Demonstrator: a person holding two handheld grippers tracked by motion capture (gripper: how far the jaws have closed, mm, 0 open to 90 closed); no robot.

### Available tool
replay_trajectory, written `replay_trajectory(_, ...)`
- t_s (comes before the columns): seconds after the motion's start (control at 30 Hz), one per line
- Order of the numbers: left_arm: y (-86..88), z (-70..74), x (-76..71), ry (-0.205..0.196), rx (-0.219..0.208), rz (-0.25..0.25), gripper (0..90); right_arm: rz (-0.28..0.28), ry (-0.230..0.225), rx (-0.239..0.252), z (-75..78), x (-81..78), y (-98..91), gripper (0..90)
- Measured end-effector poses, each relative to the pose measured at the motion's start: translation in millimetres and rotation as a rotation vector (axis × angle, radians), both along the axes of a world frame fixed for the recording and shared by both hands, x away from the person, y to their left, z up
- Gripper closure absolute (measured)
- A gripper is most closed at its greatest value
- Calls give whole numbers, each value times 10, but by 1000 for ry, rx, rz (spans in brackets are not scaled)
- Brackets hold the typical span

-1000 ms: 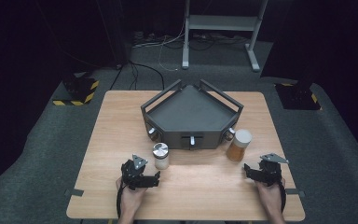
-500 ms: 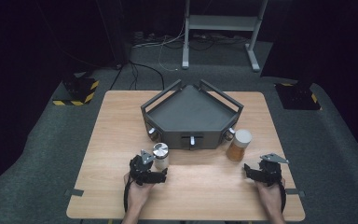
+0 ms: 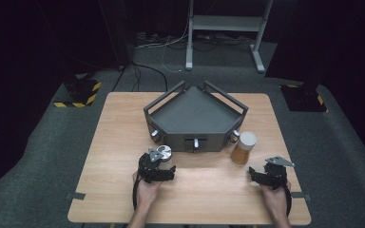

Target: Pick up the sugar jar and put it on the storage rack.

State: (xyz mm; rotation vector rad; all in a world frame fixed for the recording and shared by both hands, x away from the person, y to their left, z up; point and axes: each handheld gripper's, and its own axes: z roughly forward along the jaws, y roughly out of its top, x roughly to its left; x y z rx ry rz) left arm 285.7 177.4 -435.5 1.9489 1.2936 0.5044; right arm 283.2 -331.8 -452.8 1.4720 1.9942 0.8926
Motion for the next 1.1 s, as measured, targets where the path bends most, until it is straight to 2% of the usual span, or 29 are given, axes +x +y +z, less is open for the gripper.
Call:
replay_trajectory(0.67,-61,-40,87,0,-14,14,188,-1,-1,-1,-1,-5,3,165)
replay_trajectory(1.1,-44,-90,77,-2,-30,26,251,-3,-1,-1,-1,-7,5,165)
